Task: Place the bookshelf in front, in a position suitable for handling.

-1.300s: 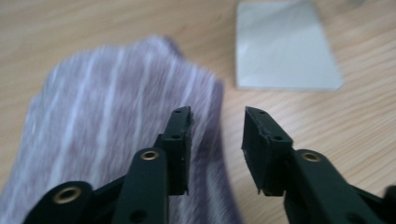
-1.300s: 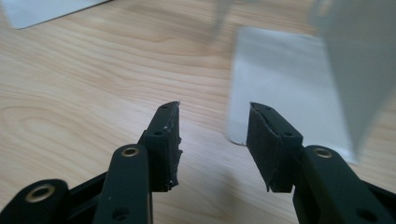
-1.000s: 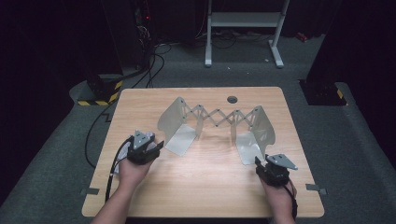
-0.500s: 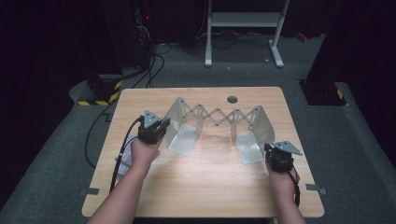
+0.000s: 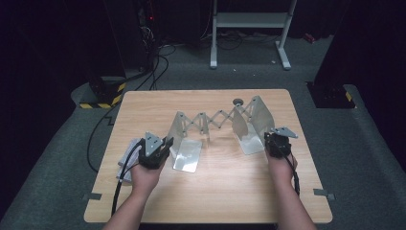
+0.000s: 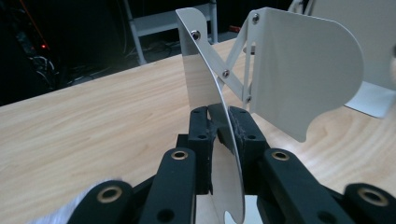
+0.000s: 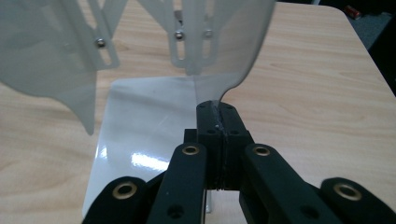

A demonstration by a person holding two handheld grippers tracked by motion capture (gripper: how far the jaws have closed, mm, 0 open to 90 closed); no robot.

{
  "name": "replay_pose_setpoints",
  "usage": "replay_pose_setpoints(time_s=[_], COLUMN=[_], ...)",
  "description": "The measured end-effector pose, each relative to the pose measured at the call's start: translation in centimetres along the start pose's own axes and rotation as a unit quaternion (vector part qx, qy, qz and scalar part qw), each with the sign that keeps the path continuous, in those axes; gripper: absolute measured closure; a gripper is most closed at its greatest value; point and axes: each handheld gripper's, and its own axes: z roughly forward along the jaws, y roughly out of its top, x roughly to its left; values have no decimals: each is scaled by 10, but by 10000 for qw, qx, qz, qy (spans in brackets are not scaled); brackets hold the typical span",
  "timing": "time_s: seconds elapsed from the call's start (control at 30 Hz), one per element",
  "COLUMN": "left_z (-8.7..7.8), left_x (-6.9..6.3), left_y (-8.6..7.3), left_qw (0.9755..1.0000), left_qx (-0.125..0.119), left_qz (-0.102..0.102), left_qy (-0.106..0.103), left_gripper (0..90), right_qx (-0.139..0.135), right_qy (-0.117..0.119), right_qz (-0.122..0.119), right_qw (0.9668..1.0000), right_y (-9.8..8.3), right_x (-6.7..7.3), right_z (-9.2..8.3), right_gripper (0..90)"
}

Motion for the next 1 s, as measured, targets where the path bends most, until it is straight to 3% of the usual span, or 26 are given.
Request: replay_pose_setpoints(time_s=[0.13,0.23,0.37,0.53,0.7,0.83,0.9,1.0], left_z=[-13,-15,-20,-28,-28,-22,-18,-16], left_x=[-8,-3,0,-2,-3,1,4,10], left_y=[-6,-9,-16,-32,-55,-77,-82,-84], left_qw=[10000,9999,9995,9981,9970,9951,9949,9958], left_qx=[-45,-6,22,106,224,472,604,593], left_qz=[23,-109,-99,79,197,287,275,192], left_qy=[80,-127,-309,-594,-717,-818,-757,-676], left_gripper=[755,702,556,515,508,510,525,562], right_qx=[55,99,44,-95,-103,-123,-158,-183], right_qy=[-1,-28,38,149,237,420,585,852], right_qz=[-65,-68,16,126,-49,-230,-312,-531], right_qw=[10000,9999,10000,9998,9997,9988,9977,9948], right_y=[10,12,3,-14,-31,-37,-38,-36], right_x=[3,6,7,12,29,51,64,89], right_z=[14,15,0,-24,-40,-49,-52,-56], right_gripper=[885,835,702,608,570,551,545,559])
